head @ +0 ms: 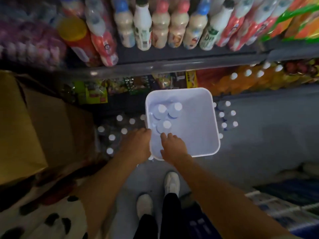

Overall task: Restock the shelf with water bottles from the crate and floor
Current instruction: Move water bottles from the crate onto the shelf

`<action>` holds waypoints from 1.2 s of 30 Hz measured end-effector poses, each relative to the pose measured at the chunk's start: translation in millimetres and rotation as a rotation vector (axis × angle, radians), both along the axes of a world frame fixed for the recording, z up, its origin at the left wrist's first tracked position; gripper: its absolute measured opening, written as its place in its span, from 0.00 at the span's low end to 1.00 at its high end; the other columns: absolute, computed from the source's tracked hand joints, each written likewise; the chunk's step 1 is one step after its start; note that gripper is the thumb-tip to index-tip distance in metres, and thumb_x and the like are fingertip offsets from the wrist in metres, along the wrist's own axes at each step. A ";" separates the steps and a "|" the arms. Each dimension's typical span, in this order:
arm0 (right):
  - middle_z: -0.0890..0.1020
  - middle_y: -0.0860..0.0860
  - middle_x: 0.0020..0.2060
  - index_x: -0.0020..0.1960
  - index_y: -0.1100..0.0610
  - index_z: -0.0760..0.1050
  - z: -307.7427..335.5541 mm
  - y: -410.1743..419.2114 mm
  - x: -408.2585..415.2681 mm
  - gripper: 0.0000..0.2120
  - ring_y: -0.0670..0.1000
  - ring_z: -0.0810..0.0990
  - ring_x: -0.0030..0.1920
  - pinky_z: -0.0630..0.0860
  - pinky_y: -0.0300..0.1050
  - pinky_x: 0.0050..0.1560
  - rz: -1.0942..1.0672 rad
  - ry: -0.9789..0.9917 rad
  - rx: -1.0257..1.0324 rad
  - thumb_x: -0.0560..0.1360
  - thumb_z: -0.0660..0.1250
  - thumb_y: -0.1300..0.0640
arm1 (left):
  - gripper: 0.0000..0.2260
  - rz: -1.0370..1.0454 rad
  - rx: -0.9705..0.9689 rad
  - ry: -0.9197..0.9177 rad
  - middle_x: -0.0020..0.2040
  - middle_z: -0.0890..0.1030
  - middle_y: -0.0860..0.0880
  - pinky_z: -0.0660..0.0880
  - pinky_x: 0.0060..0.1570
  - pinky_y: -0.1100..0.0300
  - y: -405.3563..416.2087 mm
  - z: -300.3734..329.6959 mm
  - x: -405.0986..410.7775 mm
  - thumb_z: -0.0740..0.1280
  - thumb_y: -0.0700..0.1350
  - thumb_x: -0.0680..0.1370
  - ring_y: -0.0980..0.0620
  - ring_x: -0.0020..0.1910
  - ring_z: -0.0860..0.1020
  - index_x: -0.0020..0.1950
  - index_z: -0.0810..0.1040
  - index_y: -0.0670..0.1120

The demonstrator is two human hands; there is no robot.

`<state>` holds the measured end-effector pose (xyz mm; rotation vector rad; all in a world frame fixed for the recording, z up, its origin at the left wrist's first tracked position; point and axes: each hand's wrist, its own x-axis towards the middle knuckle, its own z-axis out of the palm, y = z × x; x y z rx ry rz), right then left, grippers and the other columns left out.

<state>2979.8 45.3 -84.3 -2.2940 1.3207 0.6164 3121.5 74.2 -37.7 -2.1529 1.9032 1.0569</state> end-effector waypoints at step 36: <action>0.78 0.49 0.42 0.53 0.56 0.74 698.9 -20.7 -58.7 0.20 0.47 0.74 0.39 0.72 0.46 0.39 0.010 -0.688 -0.421 0.67 0.76 0.50 | 0.19 -0.002 -0.562 0.837 0.47 0.86 0.52 0.78 0.52 0.54 -24.3 493.6 -24.2 0.80 0.41 0.63 0.54 0.49 0.83 0.51 0.82 0.49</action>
